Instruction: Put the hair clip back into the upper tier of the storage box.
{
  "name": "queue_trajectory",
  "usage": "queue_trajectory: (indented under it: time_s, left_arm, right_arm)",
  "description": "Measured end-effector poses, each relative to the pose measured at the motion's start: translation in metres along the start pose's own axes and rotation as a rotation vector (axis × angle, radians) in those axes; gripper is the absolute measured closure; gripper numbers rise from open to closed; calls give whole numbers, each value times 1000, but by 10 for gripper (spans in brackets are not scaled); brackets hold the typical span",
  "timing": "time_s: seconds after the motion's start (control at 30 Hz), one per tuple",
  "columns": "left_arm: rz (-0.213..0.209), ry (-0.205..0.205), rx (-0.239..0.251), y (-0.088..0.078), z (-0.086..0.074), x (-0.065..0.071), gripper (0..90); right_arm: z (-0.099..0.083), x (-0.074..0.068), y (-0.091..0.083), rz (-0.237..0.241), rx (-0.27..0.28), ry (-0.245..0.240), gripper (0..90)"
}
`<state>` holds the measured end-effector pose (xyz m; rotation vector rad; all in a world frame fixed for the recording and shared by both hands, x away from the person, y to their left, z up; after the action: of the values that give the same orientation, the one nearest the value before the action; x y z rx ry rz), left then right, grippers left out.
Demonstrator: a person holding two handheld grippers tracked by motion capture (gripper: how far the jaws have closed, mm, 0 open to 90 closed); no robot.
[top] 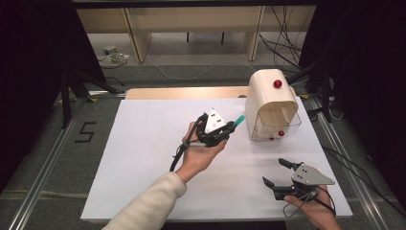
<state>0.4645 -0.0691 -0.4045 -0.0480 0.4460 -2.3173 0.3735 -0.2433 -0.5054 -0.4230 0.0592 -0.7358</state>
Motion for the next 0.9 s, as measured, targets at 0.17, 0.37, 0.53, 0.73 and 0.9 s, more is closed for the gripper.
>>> queue_trajectory:
  time_s: [0.17,0.37,0.53,0.73,0.9]
  left_arm:
    - [-8,7,0,3,3,3,826]
    - [-15,11,-3,8,6,6,826]
    - [-22,13,-2,12,9,10,826]
    - [-29,20,-3,15,12,13,826]
    - [-37,22,0,20,16,18,826]
  right_arm:
    - [0,0,0,0,1,0,163]
    - [0,0,0,0,0,0,163]
    - [0,0,0,2,2,1,163]
    - [0,0,0,3,-1,-3,163]
    - [0,0,0,3,-1,-4,163]
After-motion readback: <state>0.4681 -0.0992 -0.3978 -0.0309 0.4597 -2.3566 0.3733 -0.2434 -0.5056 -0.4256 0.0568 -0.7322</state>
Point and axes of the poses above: each handheld gripper's, and its own axes: y roughly forward along the jaws, z roughly out of its top, x roughly to its right, the point moved 9 cm from there along y, roughly forward along the jaws, and after that the axes turned 5 degrees about z, right-handed, at the moved point
